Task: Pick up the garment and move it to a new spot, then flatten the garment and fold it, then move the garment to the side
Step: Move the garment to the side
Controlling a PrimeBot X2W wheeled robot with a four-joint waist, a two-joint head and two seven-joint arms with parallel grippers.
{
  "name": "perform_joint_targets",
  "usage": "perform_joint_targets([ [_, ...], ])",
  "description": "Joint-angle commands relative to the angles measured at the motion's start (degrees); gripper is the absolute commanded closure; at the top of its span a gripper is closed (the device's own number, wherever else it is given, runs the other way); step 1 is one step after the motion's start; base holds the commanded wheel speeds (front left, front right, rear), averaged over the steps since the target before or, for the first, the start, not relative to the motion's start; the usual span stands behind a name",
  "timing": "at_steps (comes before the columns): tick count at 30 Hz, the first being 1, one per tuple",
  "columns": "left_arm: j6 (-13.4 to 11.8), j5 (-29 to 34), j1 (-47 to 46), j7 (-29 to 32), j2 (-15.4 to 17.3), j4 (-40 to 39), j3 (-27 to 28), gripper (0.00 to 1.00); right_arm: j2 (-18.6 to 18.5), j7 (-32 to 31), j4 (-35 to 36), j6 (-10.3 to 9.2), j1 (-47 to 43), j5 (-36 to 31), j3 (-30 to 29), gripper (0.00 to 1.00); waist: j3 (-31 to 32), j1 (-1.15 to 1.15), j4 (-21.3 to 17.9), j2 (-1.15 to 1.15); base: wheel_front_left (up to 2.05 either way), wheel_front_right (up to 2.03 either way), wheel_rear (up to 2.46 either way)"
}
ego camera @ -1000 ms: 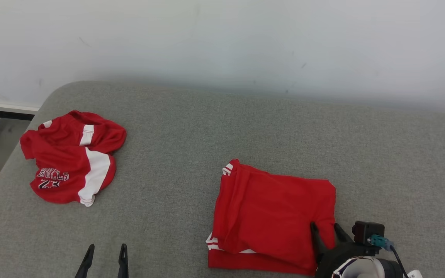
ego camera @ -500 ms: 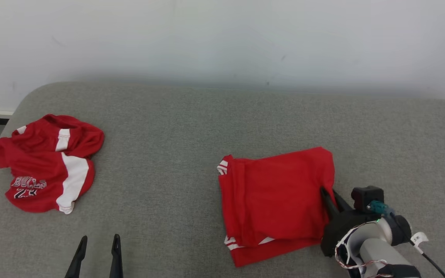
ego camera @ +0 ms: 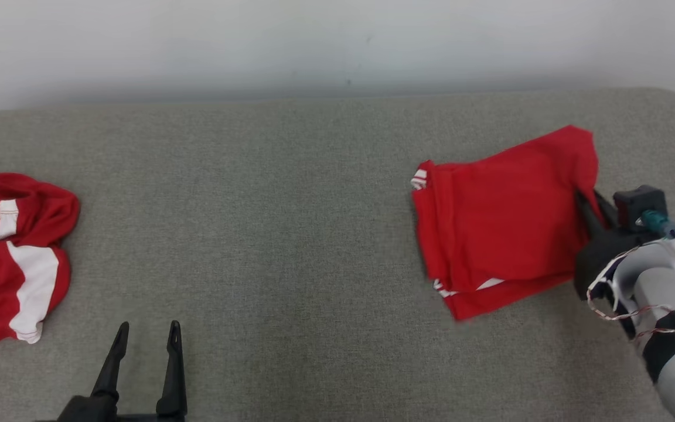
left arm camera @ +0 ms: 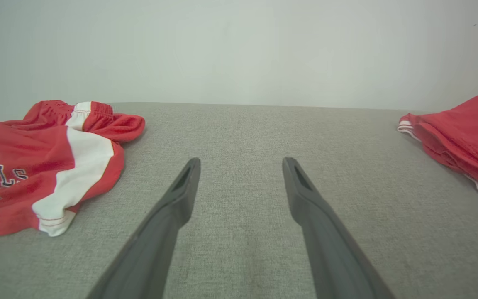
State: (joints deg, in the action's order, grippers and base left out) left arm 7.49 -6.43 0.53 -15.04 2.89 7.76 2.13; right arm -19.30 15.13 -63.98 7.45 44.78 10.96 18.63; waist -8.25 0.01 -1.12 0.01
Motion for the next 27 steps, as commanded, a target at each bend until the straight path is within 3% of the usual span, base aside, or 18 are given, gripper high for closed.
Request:
perform_joint_targets([
  [1,-0.10,0.48,-1.26,-0.13,0.00,-0.33,0.10,0.00,-1.86,0.05,-0.63,0.03,2.01,-0.60,0.96,1.00,-2.94,-0.01,-2.24,-0.01,0.00,0.00,0.00],
  [17,-0.05,1.46,-4.64,-0.13,2.67,-1.77,-0.97,0.00,-12.73,-1.16,-5.77,0.03,15.81,-2.99,8.24,1.00,-8.92,-0.01,-3.86,-0.01,0.00,0.00,0.00],
  [27,-0.04,1.29,-5.49,-0.13,3.53,-2.19,-0.71,0.00,-14.61,-2.85,-8.10,0.02,19.98,-4.10,9.00,1.00,-10.87,-0.01,-4.09,-0.01,0.00,0.00,0.00],
])
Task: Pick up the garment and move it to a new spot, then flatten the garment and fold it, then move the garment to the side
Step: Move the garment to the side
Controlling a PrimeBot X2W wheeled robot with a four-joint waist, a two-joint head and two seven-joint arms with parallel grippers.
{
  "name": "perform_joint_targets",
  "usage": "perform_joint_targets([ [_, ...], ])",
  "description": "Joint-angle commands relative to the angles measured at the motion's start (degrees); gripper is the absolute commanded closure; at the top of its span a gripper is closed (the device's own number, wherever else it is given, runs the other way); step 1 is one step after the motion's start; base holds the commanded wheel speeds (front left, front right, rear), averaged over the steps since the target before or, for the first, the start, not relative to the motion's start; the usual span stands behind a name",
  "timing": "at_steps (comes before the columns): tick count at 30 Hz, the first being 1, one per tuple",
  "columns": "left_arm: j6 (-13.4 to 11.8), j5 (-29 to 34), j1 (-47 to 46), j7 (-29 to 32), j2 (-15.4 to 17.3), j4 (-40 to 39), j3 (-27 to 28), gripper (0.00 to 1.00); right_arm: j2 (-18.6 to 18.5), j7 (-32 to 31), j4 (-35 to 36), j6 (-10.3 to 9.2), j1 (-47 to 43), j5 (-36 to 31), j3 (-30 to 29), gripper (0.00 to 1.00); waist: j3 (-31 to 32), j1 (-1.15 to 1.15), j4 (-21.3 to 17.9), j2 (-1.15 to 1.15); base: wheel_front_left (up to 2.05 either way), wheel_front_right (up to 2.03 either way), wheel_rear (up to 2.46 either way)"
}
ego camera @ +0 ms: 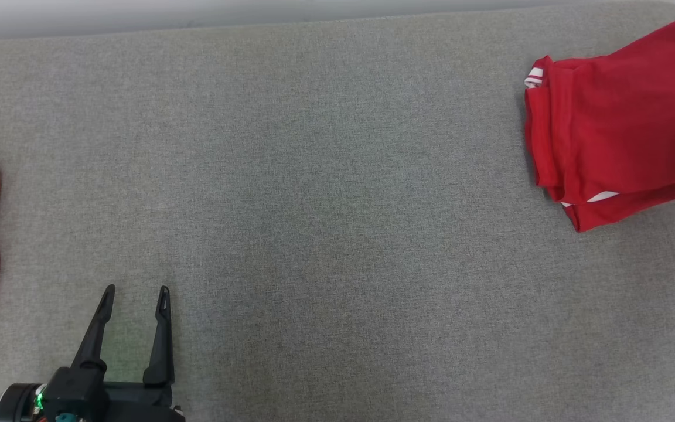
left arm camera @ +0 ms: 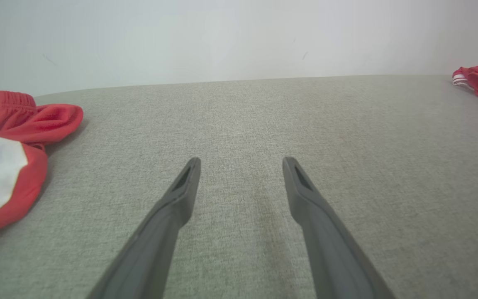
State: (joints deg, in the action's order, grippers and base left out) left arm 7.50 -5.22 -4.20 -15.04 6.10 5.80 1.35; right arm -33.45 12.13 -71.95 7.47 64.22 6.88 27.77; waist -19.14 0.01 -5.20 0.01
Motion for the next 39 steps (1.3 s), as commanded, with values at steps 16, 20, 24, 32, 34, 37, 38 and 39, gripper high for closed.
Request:
perform_joint_targets([
  [16,-0.05,-0.48,2.38,-0.13,-1.44,1.08,1.93,0.00,2.90,3.10,8.38,0.01,-5.44,1.53,-11.57,0.00,5.62,-0.01,-0.33,-0.01,0.00,0.00,0.00],
  [20,-0.05,-0.51,4.39,-0.13,-1.96,1.14,2.60,0.00,6.04,3.02,20.50,0.02,-14.92,1.81,-17.81,0.00,8.29,-0.01,-0.58,-0.01,0.00,0.00,0.00],
  [24,-0.05,-0.44,5.53,-0.13,-2.21,1.26,2.93,0.00,8.87,3.02,28.46,0.02,-22.70,1.28,-23.16,0.00,10.01,-0.01,-0.38,-0.01,0.00,0.00,0.00],
  [32,-0.04,0.00,6.74,-0.13,-2.65,1.74,2.16,0.00,19.60,3.04,44.08,0.02,-41.44,1.47,-31.85,0.00,13.35,-0.01,2.23,-0.01,0.00,0.00,0.00],
  [34,-0.05,0.04,6.71,-0.13,-2.73,1.85,2.08,0.00,22.33,3.04,47.05,0.02,-45.53,0.98,-32.01,0.00,14.31,-0.01,2.83,-0.01,0.00,0.00,0.00],
  [37,-0.05,-0.06,7.54,-0.13,-2.84,2.12,2.26,0.00,26.03,3.04,50.63,0.02,-50.69,1.10,-30.64,0.00,15.58,-0.01,3.36,-0.01,0.00,0.00,0.00],
  [38,-0.05,-0.04,7.87,-0.13,-2.87,2.17,2.35,0.00,26.79,3.04,51.52,0.02,-52.12,1.07,-30.06,0.00,15.96,-0.01,3.46,-0.01,0.00,0.00,0.00],
  [39,-0.05,0.06,8.13,-0.13,-2.89,2.15,2.52,0.00,27.50,3.04,52.40,0.02,-53.62,1.21,-29.37,0.00,16.34,-0.01,3.59,-0.01,0.00,0.00,0.00],
])
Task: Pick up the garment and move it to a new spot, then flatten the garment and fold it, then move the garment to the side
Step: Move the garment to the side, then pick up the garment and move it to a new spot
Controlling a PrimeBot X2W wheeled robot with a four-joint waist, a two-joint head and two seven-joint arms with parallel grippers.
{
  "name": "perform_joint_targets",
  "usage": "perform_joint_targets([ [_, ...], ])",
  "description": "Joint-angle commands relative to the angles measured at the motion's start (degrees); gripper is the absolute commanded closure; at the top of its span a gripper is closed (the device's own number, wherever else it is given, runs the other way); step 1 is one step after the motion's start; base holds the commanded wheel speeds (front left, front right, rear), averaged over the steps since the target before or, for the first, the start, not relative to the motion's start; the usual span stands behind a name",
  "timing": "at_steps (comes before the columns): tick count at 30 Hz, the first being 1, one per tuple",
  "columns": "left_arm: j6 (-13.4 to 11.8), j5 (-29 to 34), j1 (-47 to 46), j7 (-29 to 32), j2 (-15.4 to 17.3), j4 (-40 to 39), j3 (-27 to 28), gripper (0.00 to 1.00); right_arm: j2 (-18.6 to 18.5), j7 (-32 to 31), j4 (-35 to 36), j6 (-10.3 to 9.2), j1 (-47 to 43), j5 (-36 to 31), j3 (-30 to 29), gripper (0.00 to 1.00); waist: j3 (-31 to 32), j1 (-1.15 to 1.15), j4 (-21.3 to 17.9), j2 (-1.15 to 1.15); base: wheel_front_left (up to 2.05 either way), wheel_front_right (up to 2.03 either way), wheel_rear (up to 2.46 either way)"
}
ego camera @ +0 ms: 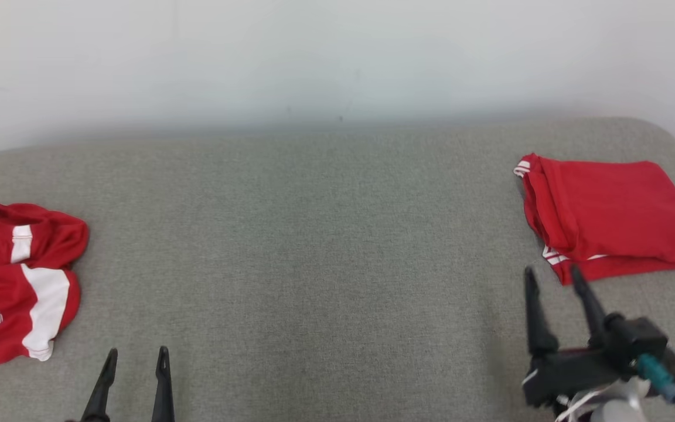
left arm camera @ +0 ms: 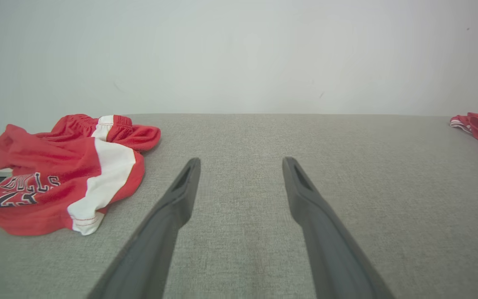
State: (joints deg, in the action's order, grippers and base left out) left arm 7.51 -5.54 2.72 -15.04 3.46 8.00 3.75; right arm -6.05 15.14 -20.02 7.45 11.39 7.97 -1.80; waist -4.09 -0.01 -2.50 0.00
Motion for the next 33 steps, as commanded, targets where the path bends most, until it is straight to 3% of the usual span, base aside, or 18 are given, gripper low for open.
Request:
perform_joint_targets([
  [1,-0.06,0.40,1.24,-0.13,-0.27,0.00,0.08,0.00,0.64,0.03,1.19,0.03,-2.16,0.15,0.68,0.00,1.63,0.01,1.07,0.00,0.00,0.00,0.00],
  [15,-0.06,1.68,2.53,-0.13,-0.55,-0.60,1.01,0.00,3.20,0.04,10.46,0.03,-14.52,-0.75,1.65,0.00,3.52,0.01,3.30,0.00,0.00,0.00,0.00],
  [33,-0.80,0.65,3.33,-0.13,-0.60,-1.09,0.47,0.00,3.18,0.03,9.46,0.03,-17.16,1.36,2.18,0.00,4.18,0.01,2.89,0.00,0.00,0.00,0.00],
])
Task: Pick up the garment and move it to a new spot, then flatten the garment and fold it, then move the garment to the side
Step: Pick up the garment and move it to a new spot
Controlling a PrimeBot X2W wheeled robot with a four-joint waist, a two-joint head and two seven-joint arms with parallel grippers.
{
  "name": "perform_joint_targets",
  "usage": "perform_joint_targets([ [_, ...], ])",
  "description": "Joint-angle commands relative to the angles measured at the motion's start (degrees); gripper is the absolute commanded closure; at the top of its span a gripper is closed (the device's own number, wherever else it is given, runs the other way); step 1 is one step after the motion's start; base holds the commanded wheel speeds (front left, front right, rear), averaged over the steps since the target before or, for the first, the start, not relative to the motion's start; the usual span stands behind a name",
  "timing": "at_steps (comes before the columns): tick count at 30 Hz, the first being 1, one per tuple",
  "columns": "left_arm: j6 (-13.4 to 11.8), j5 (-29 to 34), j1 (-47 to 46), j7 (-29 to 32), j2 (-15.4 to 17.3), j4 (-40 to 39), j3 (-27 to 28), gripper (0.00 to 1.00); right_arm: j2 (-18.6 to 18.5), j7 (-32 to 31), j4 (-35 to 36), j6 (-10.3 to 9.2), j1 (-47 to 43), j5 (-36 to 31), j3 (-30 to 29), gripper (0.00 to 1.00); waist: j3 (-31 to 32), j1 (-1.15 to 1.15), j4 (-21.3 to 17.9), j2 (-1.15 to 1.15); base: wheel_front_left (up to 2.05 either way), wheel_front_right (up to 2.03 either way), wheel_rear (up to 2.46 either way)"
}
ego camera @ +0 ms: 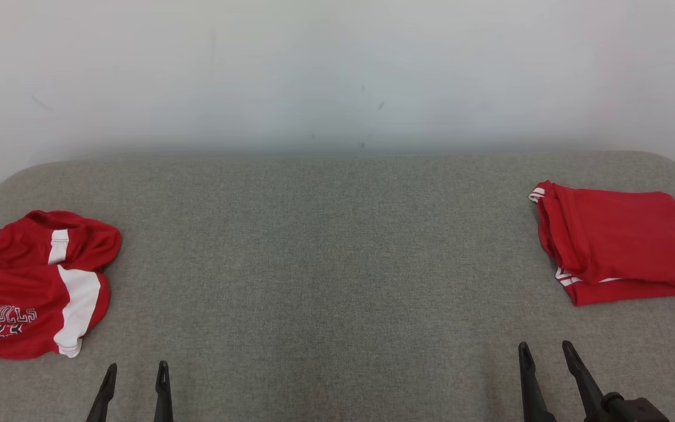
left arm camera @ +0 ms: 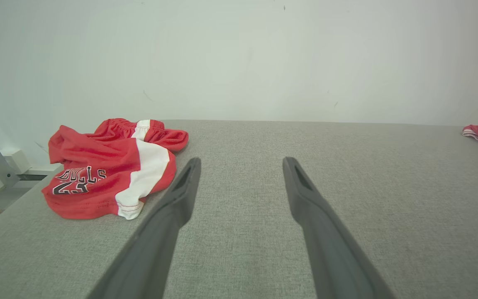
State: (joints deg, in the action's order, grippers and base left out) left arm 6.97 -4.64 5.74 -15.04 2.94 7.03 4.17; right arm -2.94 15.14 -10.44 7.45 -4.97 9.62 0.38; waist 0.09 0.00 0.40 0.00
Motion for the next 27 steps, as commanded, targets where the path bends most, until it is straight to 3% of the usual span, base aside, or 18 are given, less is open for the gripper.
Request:
perform_joint_targets([
  [1,-0.32,-0.27,0.32,-0.13,-0.09,-0.15,0.02,0.00,0.07,0.03,-0.18,0.03,-0.82,-0.28,-0.01,0.00,0.00,0.00,0.00,0.00,0.00,0.00,0.00],
  [27,-0.20,-0.21,0.69,-0.13,-0.09,0.42,-0.19,0.00,0.08,0.03,-0.89,0.03,-1.32,0.22,-0.16,0.00,0.21,0.00,0.70,0.00,0.00,0.00,0.00],
])
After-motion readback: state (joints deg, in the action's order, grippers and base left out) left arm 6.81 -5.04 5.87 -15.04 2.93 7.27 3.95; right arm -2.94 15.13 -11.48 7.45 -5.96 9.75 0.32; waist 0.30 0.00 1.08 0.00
